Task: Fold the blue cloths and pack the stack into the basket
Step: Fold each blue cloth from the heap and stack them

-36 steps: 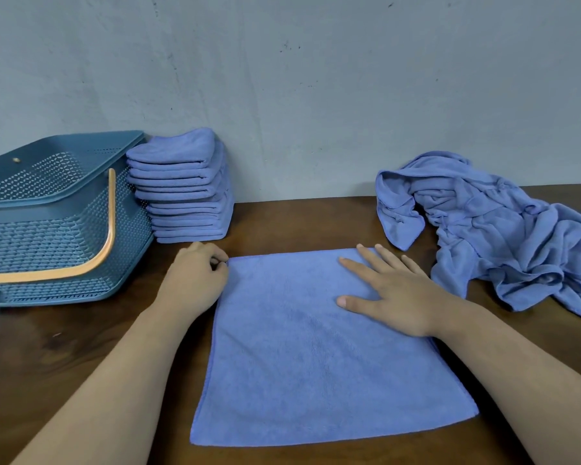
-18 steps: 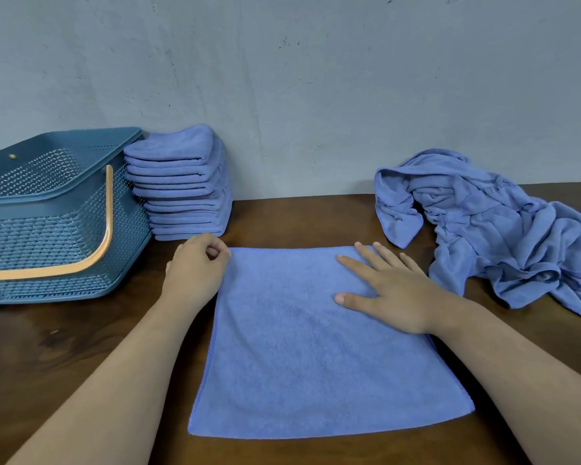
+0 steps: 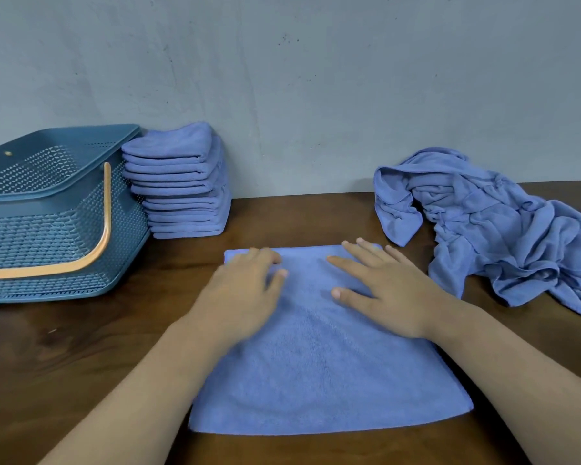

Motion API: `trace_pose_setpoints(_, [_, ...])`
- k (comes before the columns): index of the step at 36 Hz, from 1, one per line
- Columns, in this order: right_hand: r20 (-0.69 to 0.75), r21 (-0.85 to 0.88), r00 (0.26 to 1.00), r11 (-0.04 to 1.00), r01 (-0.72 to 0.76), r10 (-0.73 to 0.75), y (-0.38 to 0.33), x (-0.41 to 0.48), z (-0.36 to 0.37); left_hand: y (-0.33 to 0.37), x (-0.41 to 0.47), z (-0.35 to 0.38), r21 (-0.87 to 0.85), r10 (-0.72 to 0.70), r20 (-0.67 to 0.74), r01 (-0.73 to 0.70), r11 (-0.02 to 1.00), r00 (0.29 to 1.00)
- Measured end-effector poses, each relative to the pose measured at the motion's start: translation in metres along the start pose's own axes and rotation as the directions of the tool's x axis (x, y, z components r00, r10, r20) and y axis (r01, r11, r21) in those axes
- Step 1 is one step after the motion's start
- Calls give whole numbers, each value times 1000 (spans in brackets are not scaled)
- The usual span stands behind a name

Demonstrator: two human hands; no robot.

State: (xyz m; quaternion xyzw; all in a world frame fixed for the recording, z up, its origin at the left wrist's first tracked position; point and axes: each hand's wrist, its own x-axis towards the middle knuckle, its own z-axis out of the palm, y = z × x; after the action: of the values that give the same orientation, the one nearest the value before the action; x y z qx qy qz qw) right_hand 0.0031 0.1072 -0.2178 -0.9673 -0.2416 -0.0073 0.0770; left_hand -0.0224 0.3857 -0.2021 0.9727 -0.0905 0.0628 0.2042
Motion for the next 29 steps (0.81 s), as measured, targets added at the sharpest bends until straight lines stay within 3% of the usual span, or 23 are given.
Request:
trace_pose_setpoints(5, [124,64,992,997,-40,32,4,2,8,12,-11,29,124,11,215,-38,992,977])
trace_pose_setpoints(10, [122,79,992,996,-30,20,6,4,9,-4,-14,24,178,40,184,-74,981,982])
trace_pose_setpoints(18, [110,93,994,995,-20,10,7,2,9,-22,-25,3,229,-59,256,-1,974,965])
trace_pose_setpoints(21, [92,94,996,995,-16,8,7,2,9,-18,-41,-4,264,-94,196,40,964,976])
trace_pose_setpoints(24, [94,86,996,996,-14,6,8,2,12,11,-65,1,219,-23,132,-7,976,991])
trace_pose_setpoints(27, [112,73,994,997,-11,2,9,2,10,35,-86,16,103,24,202,-45,994,979])
trace_pose_setpoints(29, [132,65,991,998,-9,0,8,1,6,30,-96,20,132,40,211,-69,989,977])
